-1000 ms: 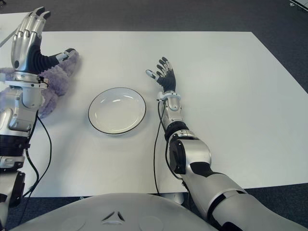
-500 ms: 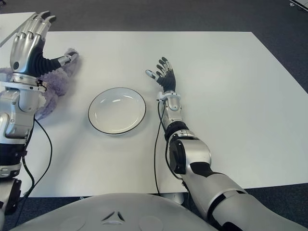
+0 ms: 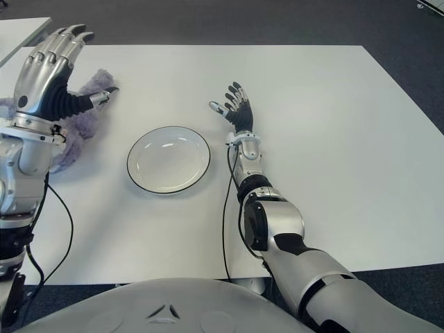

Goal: Put the doll into the plate.

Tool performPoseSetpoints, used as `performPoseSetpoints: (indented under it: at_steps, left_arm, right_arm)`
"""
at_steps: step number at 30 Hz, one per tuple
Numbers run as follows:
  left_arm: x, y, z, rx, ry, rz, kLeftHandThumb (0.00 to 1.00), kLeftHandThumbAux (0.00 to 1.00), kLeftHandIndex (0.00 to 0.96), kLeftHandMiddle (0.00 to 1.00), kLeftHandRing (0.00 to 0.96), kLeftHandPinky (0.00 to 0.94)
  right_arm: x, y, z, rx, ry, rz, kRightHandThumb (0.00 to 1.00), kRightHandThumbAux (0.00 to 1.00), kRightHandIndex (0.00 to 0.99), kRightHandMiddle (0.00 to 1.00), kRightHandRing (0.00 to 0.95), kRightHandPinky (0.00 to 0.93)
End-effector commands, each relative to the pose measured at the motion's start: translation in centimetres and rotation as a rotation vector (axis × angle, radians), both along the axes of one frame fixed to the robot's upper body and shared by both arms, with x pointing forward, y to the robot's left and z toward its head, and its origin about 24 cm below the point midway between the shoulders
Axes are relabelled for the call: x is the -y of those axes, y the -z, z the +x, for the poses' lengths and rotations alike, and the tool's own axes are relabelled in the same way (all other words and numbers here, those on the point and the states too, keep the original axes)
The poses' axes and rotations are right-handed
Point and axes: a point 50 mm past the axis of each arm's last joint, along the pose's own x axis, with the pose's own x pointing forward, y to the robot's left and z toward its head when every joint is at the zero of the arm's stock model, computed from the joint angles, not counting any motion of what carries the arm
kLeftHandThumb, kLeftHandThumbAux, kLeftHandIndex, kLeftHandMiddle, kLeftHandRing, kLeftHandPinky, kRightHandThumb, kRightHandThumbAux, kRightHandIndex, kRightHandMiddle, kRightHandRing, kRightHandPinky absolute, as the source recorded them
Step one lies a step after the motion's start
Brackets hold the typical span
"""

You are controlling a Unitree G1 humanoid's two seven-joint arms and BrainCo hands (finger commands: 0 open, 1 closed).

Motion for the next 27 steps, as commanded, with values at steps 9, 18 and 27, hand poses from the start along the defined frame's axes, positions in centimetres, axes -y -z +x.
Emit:
performPoseSetpoints:
  at_steps: [9, 18, 27]
  left_arm:
    - [-1.6, 0.5, -1.4, -0.149, -0.115, 0.194, 0.189, 0.401, 0.000, 0.012, 0.000, 0.000]
    - [-2.4, 0.7, -2.1, -0.168, -0.150, 0.208, 0.196, 0.395, 0.000, 0.011, 0.000, 0.000]
    - [-3.8, 1.7, -2.6, -0.218, -0.191, 0.227, 0.215, 0.407, 0.000, 0.000, 0.000, 0.000]
  right_arm:
    - [-2.3, 10.6, -8.0, -0.476, -0.036, 0.104, 0.000, 0.824, 0.072, 0.104, 0.103, 0.124]
    - [-2.2, 10.6, -7.9, -0.477, -0.032, 0.109, 0.000, 0.839, 0.072, 0.110, 0.109, 0.135]
    - [-2.1, 10.6, -7.9, -0.474, -0.024, 0.115, 0.004, 0.852, 0.073, 0.116, 0.116, 0.139]
